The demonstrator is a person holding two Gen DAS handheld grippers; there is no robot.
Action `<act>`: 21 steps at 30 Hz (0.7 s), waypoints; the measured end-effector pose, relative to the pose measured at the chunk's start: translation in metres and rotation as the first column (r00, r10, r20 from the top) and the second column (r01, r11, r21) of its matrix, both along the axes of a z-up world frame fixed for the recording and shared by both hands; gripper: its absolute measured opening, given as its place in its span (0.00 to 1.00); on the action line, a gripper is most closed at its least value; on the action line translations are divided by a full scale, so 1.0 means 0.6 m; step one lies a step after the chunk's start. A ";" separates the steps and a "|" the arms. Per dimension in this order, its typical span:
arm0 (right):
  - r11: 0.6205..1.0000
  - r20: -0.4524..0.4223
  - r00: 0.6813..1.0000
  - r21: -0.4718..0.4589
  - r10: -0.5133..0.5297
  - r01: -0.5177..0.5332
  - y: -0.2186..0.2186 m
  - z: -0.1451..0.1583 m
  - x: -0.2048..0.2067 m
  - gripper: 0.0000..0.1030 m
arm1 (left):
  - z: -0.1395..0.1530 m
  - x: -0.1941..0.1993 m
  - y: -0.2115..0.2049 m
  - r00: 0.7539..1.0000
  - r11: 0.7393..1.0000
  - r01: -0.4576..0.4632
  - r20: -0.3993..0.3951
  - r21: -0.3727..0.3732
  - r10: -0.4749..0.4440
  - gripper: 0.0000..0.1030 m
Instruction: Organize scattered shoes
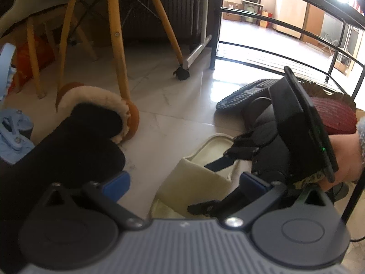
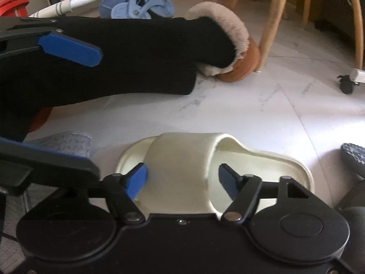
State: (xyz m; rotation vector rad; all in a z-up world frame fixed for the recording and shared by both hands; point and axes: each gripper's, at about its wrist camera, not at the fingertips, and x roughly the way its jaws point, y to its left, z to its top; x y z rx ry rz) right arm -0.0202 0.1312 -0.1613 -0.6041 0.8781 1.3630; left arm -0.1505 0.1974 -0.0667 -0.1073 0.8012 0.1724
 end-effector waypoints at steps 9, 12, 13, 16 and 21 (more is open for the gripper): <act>0.997 -0.064 0.996 0.027 -0.069 0.071 -0.008 0.007 -0.004 0.43 | 0.000 -0.006 0.000 1.000 1.000 -0.013 0.016 0.000 0.013 1.00; 0.973 -0.106 0.973 0.087 -0.204 0.213 -0.038 0.020 -0.011 0.33 | 0.004 -0.010 0.006 0.999 0.999 -0.033 0.028 -0.017 0.033 1.00; 0.960 -0.122 0.961 0.105 -0.247 0.260 -0.048 0.024 -0.013 0.29 | 0.006 -0.012 0.010 0.999 0.999 -0.041 0.031 -0.019 0.041 1.00; 0.904 -0.174 0.912 0.155 -0.371 0.398 -0.078 0.037 -0.020 0.24 | 0.017 -0.019 0.014 0.996 0.998 -0.068 0.055 -0.002 0.068 1.00; 0.764 -0.272 0.790 0.218 -0.550 0.607 -0.127 0.059 -0.031 0.19 | 0.048 -0.035 0.022 0.981 0.989 -0.142 0.142 0.052 0.133 1.00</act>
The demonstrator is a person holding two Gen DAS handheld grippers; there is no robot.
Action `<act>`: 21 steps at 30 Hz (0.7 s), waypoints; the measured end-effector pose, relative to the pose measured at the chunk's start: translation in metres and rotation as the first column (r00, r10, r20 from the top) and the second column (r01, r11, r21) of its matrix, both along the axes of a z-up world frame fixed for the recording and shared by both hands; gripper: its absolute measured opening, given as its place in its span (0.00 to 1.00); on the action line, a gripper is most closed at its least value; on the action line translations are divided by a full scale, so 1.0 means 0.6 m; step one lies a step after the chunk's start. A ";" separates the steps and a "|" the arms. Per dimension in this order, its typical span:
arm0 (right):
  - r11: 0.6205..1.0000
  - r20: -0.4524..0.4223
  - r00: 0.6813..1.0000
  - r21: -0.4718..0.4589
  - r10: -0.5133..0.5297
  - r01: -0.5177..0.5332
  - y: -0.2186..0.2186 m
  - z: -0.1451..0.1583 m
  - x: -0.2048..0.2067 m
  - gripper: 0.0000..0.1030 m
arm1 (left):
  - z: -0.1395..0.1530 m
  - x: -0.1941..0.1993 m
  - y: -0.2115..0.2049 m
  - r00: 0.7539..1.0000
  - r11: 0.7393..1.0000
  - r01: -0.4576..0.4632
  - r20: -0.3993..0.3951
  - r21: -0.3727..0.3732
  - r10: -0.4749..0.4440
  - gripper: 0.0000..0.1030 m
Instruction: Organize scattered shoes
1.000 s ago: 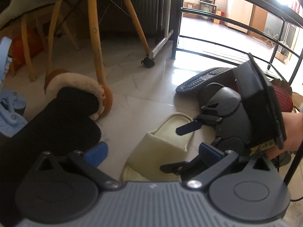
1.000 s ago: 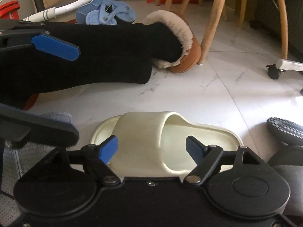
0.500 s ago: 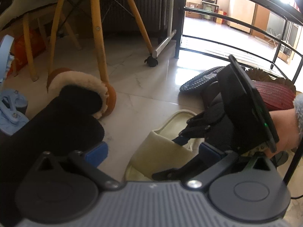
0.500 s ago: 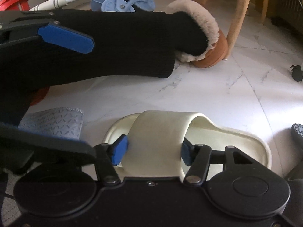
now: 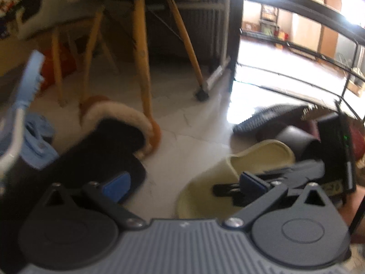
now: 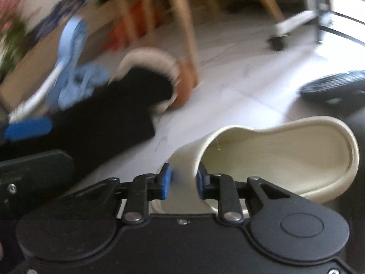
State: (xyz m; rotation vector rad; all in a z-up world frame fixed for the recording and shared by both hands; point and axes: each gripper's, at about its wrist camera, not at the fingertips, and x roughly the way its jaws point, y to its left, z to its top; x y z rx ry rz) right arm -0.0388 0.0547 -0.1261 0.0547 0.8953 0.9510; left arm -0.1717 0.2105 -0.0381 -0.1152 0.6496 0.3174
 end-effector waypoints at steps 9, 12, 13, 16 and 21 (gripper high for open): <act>0.892 -0.138 0.906 0.167 -0.401 0.420 -0.090 0.039 -0.020 0.19 | 0.027 -0.015 0.007 0.998 0.999 -0.050 0.047 0.011 0.049 1.00; 0.810 -0.197 0.835 0.207 -0.514 0.548 -0.119 0.052 -0.027 0.19 | 0.030 -0.012 0.004 0.998 0.999 -0.040 0.055 -0.008 0.040 1.00; 0.784 -0.206 0.813 0.221 -0.545 0.581 -0.112 0.046 -0.002 0.19 | 0.032 -0.013 0.000 0.998 0.999 -0.030 0.056 -0.017 0.031 1.00; 0.742 -0.225 0.782 0.248 -0.581 0.623 -0.144 0.048 -0.004 0.18 | 0.042 -0.015 -0.018 0.998 1.000 0.010 0.070 -0.023 -0.008 1.00; 0.720 -0.233 0.756 0.232 -0.612 0.654 -0.202 0.050 -0.024 0.18 | 0.054 -0.018 -0.044 0.994 0.998 0.064 0.086 -0.010 -0.063 1.00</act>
